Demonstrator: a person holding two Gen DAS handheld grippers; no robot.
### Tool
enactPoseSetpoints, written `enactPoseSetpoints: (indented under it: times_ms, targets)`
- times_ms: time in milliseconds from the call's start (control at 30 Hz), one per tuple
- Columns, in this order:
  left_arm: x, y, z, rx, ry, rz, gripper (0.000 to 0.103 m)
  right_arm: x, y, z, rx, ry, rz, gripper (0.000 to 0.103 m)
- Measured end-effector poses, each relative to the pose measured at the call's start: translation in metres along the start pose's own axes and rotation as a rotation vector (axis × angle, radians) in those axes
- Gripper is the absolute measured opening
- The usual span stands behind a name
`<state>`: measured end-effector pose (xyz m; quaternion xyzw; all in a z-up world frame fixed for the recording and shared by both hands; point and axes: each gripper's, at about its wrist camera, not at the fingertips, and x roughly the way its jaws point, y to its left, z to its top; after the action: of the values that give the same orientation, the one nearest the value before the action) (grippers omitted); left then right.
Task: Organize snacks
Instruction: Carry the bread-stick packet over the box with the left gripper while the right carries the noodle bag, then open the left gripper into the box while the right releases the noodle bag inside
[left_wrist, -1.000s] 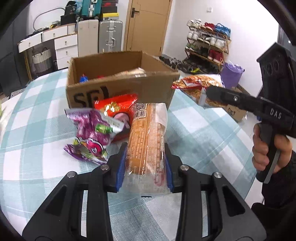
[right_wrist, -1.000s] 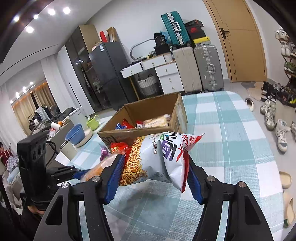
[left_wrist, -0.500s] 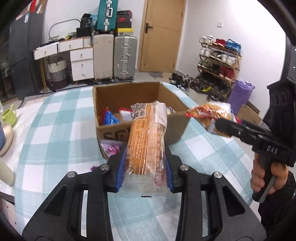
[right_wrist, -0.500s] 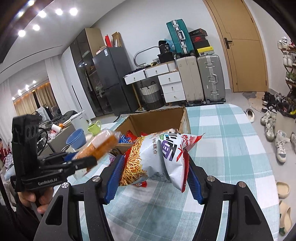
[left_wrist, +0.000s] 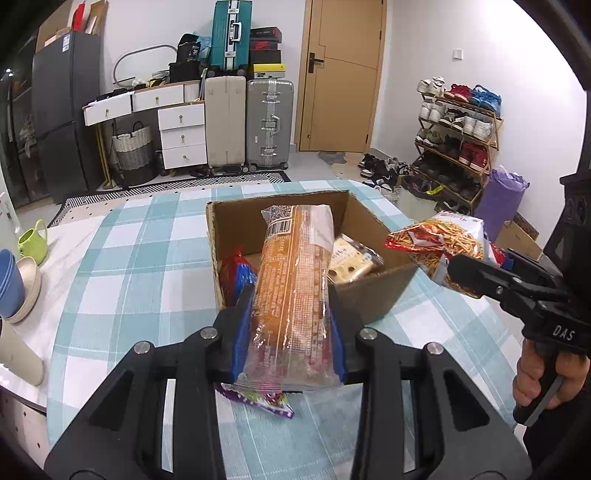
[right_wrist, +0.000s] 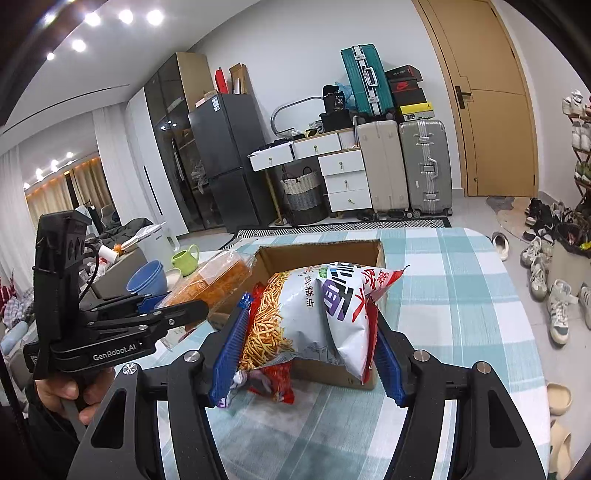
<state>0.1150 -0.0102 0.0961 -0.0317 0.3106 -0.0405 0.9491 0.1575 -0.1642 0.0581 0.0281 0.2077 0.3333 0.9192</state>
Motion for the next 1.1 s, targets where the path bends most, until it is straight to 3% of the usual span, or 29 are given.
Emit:
enactPoseSetpoints:
  times_ms: [600,1100]
  targets:
    - [0.061,0.048,0.037,-0.067,0.025,0.027,0.032,0.058,-0.004,0.031,-0.039,0.065,-0.016,0.065]
    - [0.128,0.047,0.053,-0.04,0.092,0.022,0.032,0.119,0.003,0.038,-0.16,0.153,-0.026,0.065]
